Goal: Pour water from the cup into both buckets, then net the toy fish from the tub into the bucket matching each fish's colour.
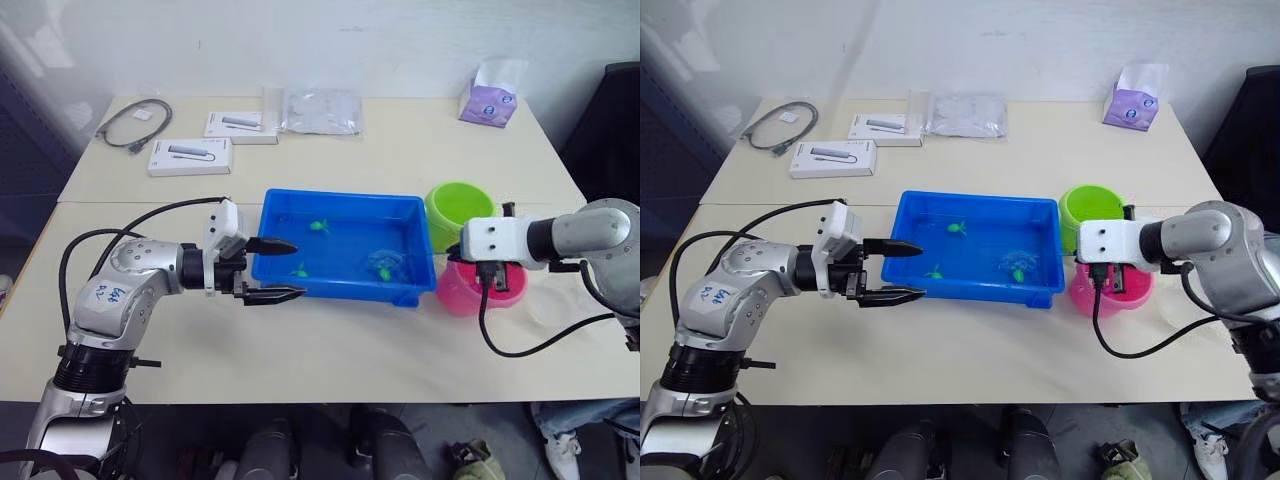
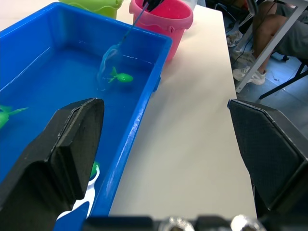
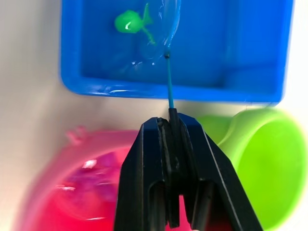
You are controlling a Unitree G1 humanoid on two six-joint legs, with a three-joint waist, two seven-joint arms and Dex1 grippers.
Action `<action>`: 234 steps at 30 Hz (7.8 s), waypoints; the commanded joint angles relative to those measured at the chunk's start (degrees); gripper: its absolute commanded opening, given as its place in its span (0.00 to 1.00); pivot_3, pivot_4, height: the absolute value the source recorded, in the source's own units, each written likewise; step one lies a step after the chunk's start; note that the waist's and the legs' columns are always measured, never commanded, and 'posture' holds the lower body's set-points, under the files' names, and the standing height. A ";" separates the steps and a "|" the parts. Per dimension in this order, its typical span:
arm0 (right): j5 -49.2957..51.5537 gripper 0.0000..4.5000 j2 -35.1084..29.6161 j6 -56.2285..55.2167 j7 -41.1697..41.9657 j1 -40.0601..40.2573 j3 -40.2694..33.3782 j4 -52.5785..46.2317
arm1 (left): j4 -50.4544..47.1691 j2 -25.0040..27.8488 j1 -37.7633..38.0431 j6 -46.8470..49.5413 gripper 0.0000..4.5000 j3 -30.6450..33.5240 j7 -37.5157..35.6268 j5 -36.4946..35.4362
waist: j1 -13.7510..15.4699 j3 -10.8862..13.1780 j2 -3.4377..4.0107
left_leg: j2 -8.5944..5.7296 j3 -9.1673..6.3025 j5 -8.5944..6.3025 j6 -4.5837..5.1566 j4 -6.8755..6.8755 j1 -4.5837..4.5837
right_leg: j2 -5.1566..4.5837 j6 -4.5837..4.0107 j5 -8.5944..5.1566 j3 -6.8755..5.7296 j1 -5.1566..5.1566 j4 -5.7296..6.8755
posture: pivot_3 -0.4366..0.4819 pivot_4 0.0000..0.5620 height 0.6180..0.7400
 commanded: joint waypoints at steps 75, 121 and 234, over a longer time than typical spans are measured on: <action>65.42 0.00 17.57 73.34 -69.90 -4.24 -52.22 -5.67 | 2.59 -8.57 -6.75 0.53 0.98 1.09 3.61 -3.21 | -0.08 -0.02 -0.04 | -0.11 0.10 0.01 0.02 -0.04 0.05 | 0.01 0.00 0.00 0.12 -0.02 0.17 | 0.48 0.27 1.00; 63.92 0.00 25.48 67.96 -58.33 -4.12 -21.57 -2.49 | -12.96 2.43 13.98 6.67 0.98 17.45 14.24 -6.60 | -0.23 -0.07 -0.07 | -0.03 0.02 0.04 0.00 -0.13 0.05 | -0.14 -0.10 0.00 0.09 -0.01 0.05 | 0.48 0.27 1.00; 41.71 0.00 19.05 45.46 -36.17 -13.57 -0.74 4.58 | -12.64 8.60 19.23 9.13 0.98 24.44 10.91 -9.58 | -1.03 -0.07 -0.08 | 0.04 -0.05 0.14 -0.13 -0.32 0.01 | -0.27 -0.16 -0.02 0.00 -0.06 -0.09 | 0.48 0.27 1.00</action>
